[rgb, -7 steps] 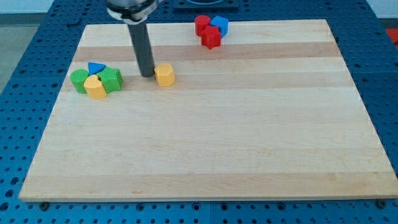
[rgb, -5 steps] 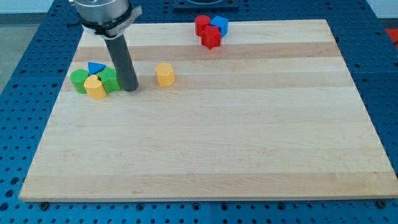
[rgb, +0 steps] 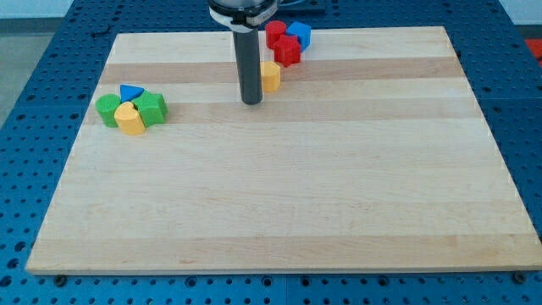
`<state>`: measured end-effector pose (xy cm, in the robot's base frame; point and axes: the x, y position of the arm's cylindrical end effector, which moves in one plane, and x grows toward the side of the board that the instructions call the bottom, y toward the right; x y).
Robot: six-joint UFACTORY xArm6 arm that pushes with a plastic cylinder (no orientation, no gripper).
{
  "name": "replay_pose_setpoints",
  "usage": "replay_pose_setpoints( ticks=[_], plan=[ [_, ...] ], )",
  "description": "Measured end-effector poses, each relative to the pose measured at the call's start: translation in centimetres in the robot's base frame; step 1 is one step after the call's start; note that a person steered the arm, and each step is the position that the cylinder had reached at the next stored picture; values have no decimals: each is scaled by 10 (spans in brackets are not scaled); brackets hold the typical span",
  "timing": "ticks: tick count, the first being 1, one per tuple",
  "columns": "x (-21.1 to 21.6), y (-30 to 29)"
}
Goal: Push yellow hexagon into the group of blocks
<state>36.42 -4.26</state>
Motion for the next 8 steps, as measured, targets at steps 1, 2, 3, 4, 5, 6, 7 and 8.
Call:
replay_pose_setpoints(
  ticks=[1, 2, 3, 4, 5, 6, 7, 8],
  plan=[
    [-6, 28],
    [-33, 30],
    [-47, 13],
    [-54, 3],
    [-73, 1],
    [-87, 0],
    [-78, -22],
    [-79, -56]
  ],
)
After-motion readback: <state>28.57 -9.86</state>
